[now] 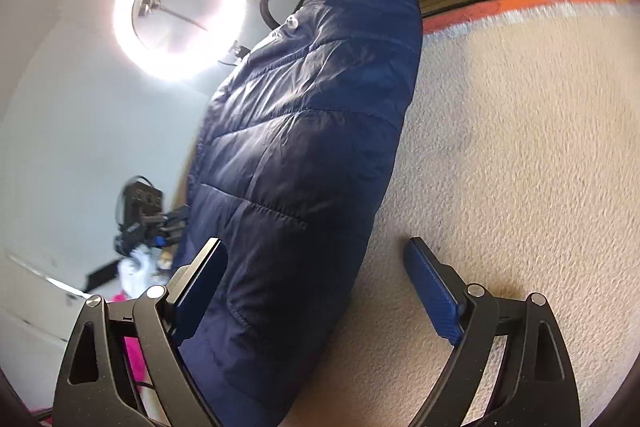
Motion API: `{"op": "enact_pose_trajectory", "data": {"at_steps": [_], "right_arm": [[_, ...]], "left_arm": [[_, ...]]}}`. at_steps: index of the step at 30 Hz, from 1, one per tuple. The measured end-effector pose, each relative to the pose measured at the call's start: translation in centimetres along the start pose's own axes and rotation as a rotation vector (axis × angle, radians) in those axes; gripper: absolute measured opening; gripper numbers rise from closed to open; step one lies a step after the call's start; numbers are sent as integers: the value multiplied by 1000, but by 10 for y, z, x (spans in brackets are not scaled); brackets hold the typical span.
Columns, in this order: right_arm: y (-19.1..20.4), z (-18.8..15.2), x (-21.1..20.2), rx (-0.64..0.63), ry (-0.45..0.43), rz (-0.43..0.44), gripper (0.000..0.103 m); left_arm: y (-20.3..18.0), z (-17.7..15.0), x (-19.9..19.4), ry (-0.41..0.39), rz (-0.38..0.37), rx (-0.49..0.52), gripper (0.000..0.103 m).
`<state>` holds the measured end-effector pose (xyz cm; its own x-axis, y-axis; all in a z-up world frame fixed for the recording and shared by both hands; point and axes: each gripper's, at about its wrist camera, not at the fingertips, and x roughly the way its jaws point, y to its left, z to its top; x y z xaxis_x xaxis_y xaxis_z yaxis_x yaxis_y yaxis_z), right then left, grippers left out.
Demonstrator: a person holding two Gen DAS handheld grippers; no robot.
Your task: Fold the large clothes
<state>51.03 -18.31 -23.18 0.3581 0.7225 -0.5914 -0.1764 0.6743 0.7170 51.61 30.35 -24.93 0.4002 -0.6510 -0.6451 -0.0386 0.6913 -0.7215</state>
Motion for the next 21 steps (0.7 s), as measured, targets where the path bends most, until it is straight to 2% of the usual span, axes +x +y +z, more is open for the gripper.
{"op": "enact_pose_trajectory", "data": {"at_steps": [2, 7, 12, 15, 20, 21], "right_arm": [[-1, -1, -2, -5, 3, 16, 90], [5, 2, 8, -60, 41, 30, 90], [7, 4, 20, -62, 73, 65, 68], [5, 5, 22, -51, 73, 93, 63], [4, 12, 28, -21, 54, 138, 61], [3, 12, 27, -20, 51, 138, 60]], "left_arm": [[5, -2, -2, 0, -9, -12, 76], [10, 3, 4, 17, -91, -39, 76], [9, 10, 10, 27, -148, -36, 76], [12, 14, 12, 14, -185, -71, 76], [-7, 16, 22, -5, -156, -42, 75], [-11, 16, 24, -7, -155, -40, 69]]}}
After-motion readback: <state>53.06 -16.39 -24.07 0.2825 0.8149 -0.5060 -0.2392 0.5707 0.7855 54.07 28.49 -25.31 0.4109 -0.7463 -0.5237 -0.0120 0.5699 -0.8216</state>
